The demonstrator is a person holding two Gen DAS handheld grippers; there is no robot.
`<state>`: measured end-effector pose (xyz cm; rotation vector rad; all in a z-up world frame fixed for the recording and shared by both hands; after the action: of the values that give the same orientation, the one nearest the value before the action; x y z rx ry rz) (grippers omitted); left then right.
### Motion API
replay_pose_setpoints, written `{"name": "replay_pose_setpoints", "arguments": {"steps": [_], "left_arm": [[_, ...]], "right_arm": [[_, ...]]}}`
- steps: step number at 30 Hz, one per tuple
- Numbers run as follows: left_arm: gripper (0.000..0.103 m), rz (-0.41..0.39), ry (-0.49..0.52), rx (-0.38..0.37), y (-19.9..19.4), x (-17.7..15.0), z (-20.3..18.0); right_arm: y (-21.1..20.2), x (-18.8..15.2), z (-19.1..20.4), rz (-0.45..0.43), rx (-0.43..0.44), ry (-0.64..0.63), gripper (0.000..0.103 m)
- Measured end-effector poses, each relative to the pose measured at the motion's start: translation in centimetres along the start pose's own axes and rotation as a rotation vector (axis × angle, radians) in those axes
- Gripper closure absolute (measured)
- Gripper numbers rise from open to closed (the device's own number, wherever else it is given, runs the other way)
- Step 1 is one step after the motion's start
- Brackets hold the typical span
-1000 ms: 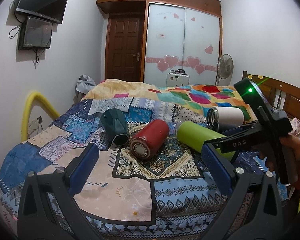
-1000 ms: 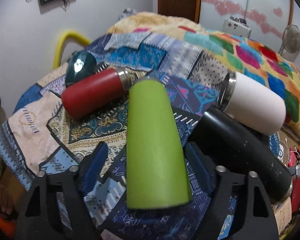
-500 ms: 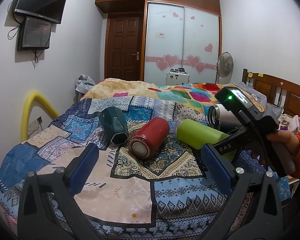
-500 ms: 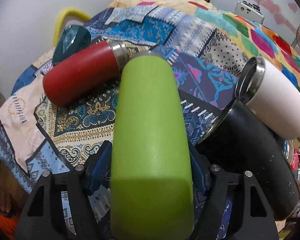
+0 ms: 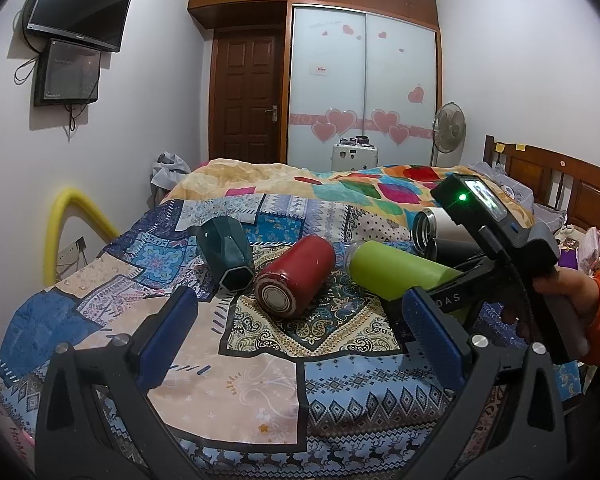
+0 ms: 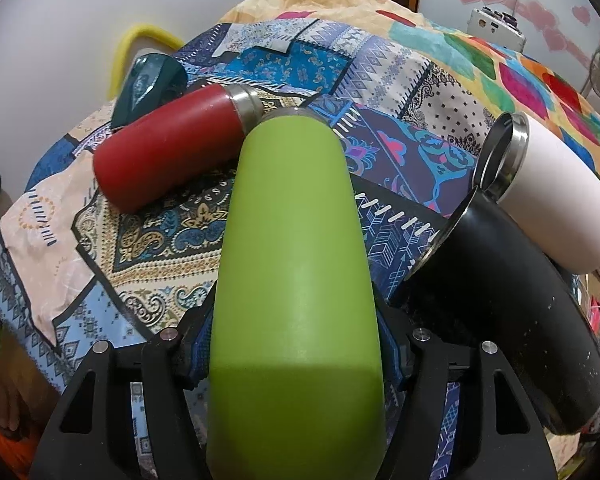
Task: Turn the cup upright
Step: 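Hold the lime-green bottle in the right tool and lift it off the quilt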
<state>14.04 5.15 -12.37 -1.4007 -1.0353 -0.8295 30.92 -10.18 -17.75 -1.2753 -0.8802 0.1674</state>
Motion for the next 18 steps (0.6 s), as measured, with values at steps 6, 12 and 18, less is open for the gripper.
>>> {"name": "replay_pose_setpoints", "arguments": {"steps": [6,12,18], "left_arm": [[0.000,0.000,-0.002,0.001,-0.3,0.1,-0.1],[0.000,-0.013,-0.001,0.000,-1.2,0.3,-0.3],[0.000,-0.014,-0.003,-0.003,-2.4,0.4,-0.5]], "right_arm": [[-1.2,-0.9,0.8,-0.021,0.000,-0.021,0.041],[-3.4,-1.8,2.2,-0.070,-0.014,-0.050,0.041],[-5.4,-2.7,4.1,-0.125,-0.015,-0.081,0.041]]}}
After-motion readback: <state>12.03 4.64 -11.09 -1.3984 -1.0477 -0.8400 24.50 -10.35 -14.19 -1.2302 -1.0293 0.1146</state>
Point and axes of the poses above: each gripper's, at about its wrist camera, not at the fingertips, and y roughly the way its jaws point, z to its left, x to its top, the point moved 3 cm from there along y, roughly the way its jaws point, and after that the axes turned 3 degrees about -y, right-handed, at the moved point
